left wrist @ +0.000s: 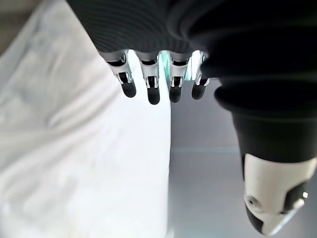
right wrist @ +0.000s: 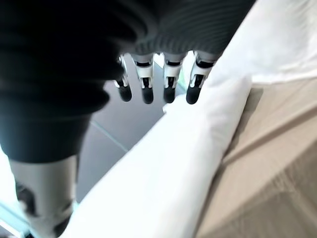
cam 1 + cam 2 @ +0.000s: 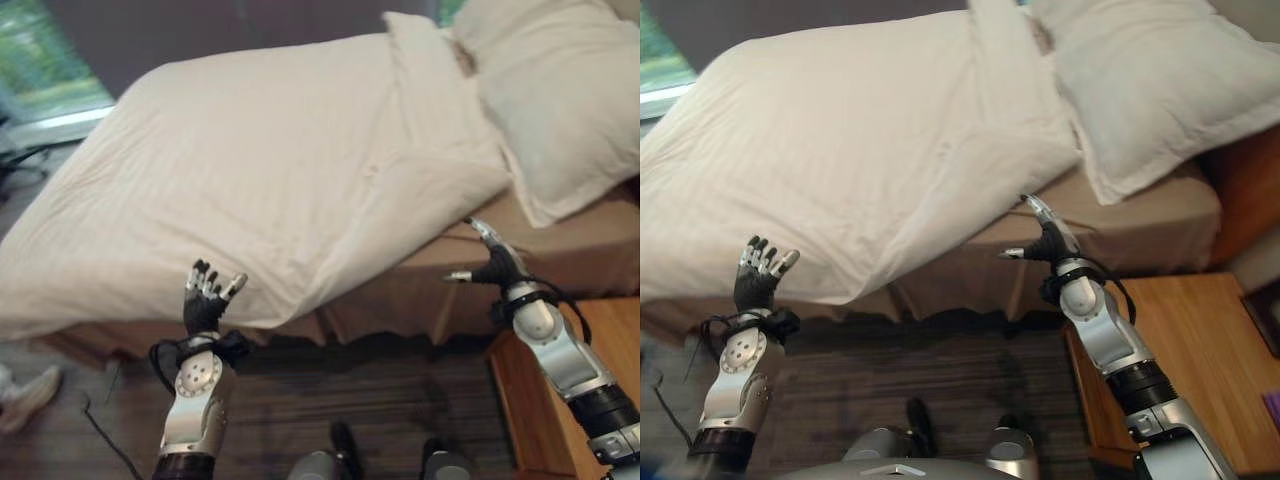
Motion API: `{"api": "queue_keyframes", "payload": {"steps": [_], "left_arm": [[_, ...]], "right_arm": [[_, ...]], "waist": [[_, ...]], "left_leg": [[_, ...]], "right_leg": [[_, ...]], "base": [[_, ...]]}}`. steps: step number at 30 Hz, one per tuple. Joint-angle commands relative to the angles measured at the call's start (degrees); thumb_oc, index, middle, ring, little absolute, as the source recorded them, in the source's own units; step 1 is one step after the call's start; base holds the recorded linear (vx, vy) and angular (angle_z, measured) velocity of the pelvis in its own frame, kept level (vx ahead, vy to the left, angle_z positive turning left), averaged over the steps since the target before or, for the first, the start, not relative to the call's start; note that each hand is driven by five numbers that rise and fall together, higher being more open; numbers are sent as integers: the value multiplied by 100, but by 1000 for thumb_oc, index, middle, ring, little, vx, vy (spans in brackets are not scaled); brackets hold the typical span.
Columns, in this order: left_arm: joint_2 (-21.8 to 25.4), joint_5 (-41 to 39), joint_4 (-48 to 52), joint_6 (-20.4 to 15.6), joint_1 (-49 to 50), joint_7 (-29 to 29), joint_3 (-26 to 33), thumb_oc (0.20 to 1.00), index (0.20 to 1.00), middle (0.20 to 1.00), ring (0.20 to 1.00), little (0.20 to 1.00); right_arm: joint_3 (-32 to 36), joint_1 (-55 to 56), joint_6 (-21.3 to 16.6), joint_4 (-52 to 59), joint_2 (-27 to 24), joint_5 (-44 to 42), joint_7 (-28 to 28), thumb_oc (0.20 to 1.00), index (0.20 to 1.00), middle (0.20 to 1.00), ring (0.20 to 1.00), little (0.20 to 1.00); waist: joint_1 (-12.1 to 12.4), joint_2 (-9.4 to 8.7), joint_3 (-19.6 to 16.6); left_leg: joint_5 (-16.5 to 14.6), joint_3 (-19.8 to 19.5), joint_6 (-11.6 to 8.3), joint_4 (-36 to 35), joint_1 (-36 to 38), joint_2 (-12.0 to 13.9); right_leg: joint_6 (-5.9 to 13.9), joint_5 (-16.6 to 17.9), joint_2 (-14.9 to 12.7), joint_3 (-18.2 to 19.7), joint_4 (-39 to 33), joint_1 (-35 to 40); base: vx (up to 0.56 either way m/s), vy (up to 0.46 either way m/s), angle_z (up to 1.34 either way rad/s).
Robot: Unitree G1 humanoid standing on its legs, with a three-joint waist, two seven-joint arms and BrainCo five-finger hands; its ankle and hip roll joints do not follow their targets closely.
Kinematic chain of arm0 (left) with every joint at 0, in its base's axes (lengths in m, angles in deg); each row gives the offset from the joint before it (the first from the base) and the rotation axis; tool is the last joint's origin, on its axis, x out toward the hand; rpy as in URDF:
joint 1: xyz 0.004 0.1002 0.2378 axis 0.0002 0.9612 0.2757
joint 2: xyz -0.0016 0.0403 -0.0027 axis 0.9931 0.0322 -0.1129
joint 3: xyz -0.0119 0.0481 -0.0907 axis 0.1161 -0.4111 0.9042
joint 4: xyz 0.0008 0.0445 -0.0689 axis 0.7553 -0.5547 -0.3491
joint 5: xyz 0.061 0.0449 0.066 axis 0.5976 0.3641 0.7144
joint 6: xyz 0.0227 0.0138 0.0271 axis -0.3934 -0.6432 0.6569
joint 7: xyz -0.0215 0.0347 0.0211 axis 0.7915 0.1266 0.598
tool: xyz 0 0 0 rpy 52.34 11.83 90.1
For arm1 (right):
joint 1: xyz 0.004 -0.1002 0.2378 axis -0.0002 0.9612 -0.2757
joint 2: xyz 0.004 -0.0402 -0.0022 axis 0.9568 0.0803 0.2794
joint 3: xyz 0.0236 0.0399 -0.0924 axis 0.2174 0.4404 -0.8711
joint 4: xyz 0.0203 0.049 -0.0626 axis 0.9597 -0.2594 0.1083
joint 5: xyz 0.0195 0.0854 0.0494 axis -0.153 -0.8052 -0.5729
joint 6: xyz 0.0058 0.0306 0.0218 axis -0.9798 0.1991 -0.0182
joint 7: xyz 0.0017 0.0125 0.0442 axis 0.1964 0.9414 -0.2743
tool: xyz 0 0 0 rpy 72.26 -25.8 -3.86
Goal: Making the bed.
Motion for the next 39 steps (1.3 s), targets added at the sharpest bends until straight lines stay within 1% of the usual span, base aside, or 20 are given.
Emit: {"api": "queue_keyframes", "payload": {"steps": [1, 2, 3, 4, 5, 6, 8, 9, 10, 11, 12, 13, 15, 22, 24, 26, 27, 28, 33, 39], "left_arm": [[542, 100, 232, -186, 130, 47, 545, 1000, 1000, 1000, 1000, 1000], [684, 124, 184, -139, 20, 23, 529, 1000, 1000, 1000, 1000, 1000], [738, 142, 178, -113, -65, -7, 475, 1000, 1000, 1000, 1000, 1000], [742, 142, 172, -112, -81, -7, 472, 1000, 1000, 1000, 1000, 1000], [898, 250, 145, -91, -167, -89, 414, 1000, 1000, 1000, 1000, 1000], [940, 253, 56, -94, -243, -91, 358, 1000, 1000, 1000, 1000, 1000], [983, 227, -30, -116, -317, -116, 357, 1000, 1000, 1000, 1000, 1000], [1019, 197, -110, -139, -373, -166, 335, 1000, 1000, 1000, 1000, 1000], [1018, 196, -112, -140, -375, -167, 336, 1000, 1000, 1000, 1000, 1000], [1081, 129, -246, -131, -453, -232, 308, 1000, 1000, 1000, 1000, 1000], [1081, 127, -251, -134, -457, -233, 308, 1000, 1000, 1000, 1000, 1000], [1180, 198, -319, -131, -510, -276, 290, 1000, 1000, 1000, 1000, 1000], [1279, 190, -321, -182, -567, -291, 288, 1000, 1000, 1000, 1000, 1000], [1316, 99, -470, -295, -696, -287, 271, 1000, 1000, 1000, 1000, 1000], [1222, 50, -527, -291, -618, -290, 344, 1000, 1000, 1000, 1000, 1000], [932, 459, -1570, -137, -1029, -170, -114, 1000, 1000, 1000, 1000, 1000], [930, 459, -1573, -138, -1031, -170, -114, 1000, 1000, 1000, 1000, 1000], [1089, 280, -1695, -259, -1372, -70, -77, 1000, 1000, 1000, 1000, 1000], [1254, -1, -2184, -335, -1872, 24, -120, 1000, 1000, 1000, 1000, 1000], [1208, -234, -2538, -407, -2118, 9, -286, 1000, 1000, 1000, 1000, 1000]], "right_arm": [[99, -613, -109, 90, 9, 103, 104, 1000, 1000, 1000, 1000, 1000], [244, -580, -44, -91, -37, 57, 122, 1000, 1000, 1000, 1000, 1000], [294, -583, -45, -238, -33, 30, 145, 1000, 1000, 1000, 1000, 1000], [297, -596, -55, -254, -33, 27, 149, 1000, 1000, 1000, 1000, 1000], [322, -727, -10, -531, -68, -13, 193, 1000, 1000, 1000, 1000, 1000], [368, -821, 34, -706, -77, -19, 275, 1000, 1000, 1000, 1000, 1000], [414, -951, 41, -803, -143, -38, 325, 1000, 1000, 1000, 1000, 1000], [417, -1050, 61, -1076, -229, 10, 416, 1000, 1000, 1000, 1000, 1000], [415, -1054, 59, -1079, -230, 9, 417, 1000, 1000, 1000, 1000, 1000], [448, -1146, 96, -1226, -347, -44, 454, 1000, 1000, 1000, 1000, 1000], [444, -1152, 94, -1231, -348, -45, 455, 1000, 1000, 1000, 1000, 1000], [423, -1227, 107, -1390, -469, 69, 492, 1000, 1000, 1000, 1000, 1000], [430, -1320, 128, -1565, -559, 168, 533, 1000, 1000, 1000, 1000, 1000], [372, -1699, 122, -1879, -988, 229, 619, 1000, 1000, 1000, 1000, 1000], [352, -1772, 97, -1753, -1223, 213, 575, 1000, 1000, 1000, 1000, 1000], [25, -2155, 35, -1588, -1192, 258, 625, 1000, 1000, 1000, 1000, 1000], [23, -2158, 35, -1590, -1194, 258, 626, 1000, 1000, 1000, 1000, 1000], [-316, -2716, -1, -1676, -1354, 362, 699, 1000, 1000, 1000, 1000, 1000], [-744, -3509, 51, -1967, -1470, 359, 808, 1000, 1000, 1000, 1000, 1000], [-1130, -4133, 148, -2210, -1333, 454, 947, 1000, 1000, 1000, 1000, 1000]], "waist": [[-81, -117, -138], [-182, -132, -158], [-257, -146, -76], [-254, -150, -71], [-339, -163, 63], [-421, -205, 132], [-444, -234, 149], [-502, -229, 163], [-506, -226, 167], [-627, -279, 155], [-631, -276, 161], [-731, -323, 163], [-772, -280, 153], [-924, -321, 70], [-964, -271, -7], [-1057, -72, -103], [-1059, -70, -102], [-1048, 61, -101], [-1128, 294, -15], [-1182, 606, 130]], "left_leg": [[-157, -482, -142, -345, 459, -41], [-213, -576, 9, -646, 709, -223], [-295, -540, 57, -674, 792, -210], [-305, -543, 69, -671, 782, -221], [-397, -631, 170, -675, 849, -275], [-481, -641, 158, -675, 895, -262], [-521, -642, 129, -675, 872, -241], [-541, -786, 55, -675, 868, -226], [-541, -789, 54, -675, 869, -223], [-591, -876, 16, -675, 924, -239], [-592, -879, 16, -675, 927, -235], [-526, -902, -8, -675, 924, -222], [-684, -1122, -90, -675, 1043, -190], [-734, -1089, -207, -675, 1322, -181], [-665, -1030, -281, -675, 1322, -93], [-533, -965, -379, -675, 1242, 75], [-533, -966, -380, -675, 1241, 76], [-375, -987, -466, -675, 1153, 184], [-114, -1058, -595, -675, 911, 325], [350, -1183, -767, -675, 508, 429]], "right_leg": [[339, 13, 47, 314, -403, 129], [383, 138, -31, 167, 216, 22], [451, 127, -112, 143, 752, -258], [462, 88, -134, 152, 838, -307], [602, 178, -311, 254, 1701, -755], [637, 234, -293, 423, 1904, -1062], [613, 170, -262, 539, 1808, -1241], [504, 102, -81, 739, 1159, -1269], [504, 107, -78, 734, 1150, -1261], [498, 306, 5, 1010, 397, -1323], [498, 323, 9, 1003, 369, -1305], [522, 704, 59, 1348, -241, -1411], [650, 818, -26, 1681, -367, -1651], [688, 1040, -162, 1526, -403, -1775], [681, 1080, -114, 1491, -403, -1750], [630, 998, 0, 1406, -403, -1694], [630, 997, 1, 1404, -403, -1695], [591, 926, 51, 1365, -403, -1647], [483, 802, 101, 1295, -403, -1681], [381, 704, 133, 1243, -403, -1878]], "base": [[256, 148, 66], [120, 98, 31], [112, 100, 41], [43, 95, 76], [15, 40, 72], [42, -2, 67], [72, -82, 55], [118, -63, 57], [252, -134, 52], [134, -72, 44], [197, -200, 79], [130, -192, 72], [243, -170, 53], [143, -190, 28], [147, -252, 1], [125, -228, -1], [94, -228, -15], [69, -209, -14], [38, -150, 5], [16, -123, 18]]}}
